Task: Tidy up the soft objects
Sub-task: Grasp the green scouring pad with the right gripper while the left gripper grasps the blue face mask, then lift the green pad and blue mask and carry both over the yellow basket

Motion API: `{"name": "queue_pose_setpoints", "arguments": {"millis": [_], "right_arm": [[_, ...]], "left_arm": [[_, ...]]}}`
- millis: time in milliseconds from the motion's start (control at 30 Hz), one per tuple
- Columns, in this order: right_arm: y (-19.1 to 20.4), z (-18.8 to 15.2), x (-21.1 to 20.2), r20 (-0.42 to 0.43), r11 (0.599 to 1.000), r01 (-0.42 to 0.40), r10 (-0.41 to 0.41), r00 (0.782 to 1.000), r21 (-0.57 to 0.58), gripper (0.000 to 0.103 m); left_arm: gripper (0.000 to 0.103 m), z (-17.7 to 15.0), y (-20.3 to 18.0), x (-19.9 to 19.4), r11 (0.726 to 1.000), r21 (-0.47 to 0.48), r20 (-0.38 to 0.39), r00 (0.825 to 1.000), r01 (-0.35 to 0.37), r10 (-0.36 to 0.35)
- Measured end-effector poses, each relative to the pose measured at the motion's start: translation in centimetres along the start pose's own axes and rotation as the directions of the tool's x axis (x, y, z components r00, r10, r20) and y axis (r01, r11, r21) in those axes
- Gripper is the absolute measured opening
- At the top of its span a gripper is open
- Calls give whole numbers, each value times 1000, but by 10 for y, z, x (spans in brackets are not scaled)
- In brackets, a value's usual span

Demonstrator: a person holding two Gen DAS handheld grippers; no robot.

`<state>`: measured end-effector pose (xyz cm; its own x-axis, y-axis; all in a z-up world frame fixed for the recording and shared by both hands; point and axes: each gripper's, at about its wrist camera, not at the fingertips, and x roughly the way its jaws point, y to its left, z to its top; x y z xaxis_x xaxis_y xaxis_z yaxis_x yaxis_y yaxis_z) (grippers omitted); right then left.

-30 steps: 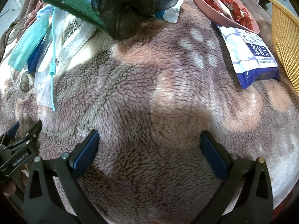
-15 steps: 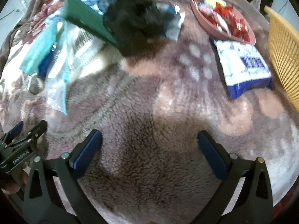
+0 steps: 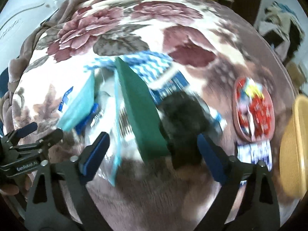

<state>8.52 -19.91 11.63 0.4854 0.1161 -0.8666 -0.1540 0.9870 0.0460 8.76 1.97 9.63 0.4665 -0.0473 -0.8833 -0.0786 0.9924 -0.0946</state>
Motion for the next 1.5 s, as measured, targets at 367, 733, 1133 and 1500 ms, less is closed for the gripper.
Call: {"name": "queue_pose_setpoints", "arguments": {"millis": [367, 733, 1133, 1500], "right_arm": [[18, 20, 33, -102, 997, -8, 0, 995, -80, 22], [7, 18, 19, -47, 998, -29, 26, 999, -55, 14], [2, 21, -19, 26, 995, -103, 104, 994, -13, 14], [-17, 21, 1, -33, 985, -154, 157, 987, 78, 16]], "left_arm": [[96, 26, -31, 25, 996, 86, -23, 999, 24, -22], [3, 27, -28, 30, 996, 28, -24, 997, 80, -79], [5, 22, -19, -5, 995, 26, -6, 995, 97, -97], [58, 21, -33, 2, 994, 76, 7, 996, 84, -84]]}}
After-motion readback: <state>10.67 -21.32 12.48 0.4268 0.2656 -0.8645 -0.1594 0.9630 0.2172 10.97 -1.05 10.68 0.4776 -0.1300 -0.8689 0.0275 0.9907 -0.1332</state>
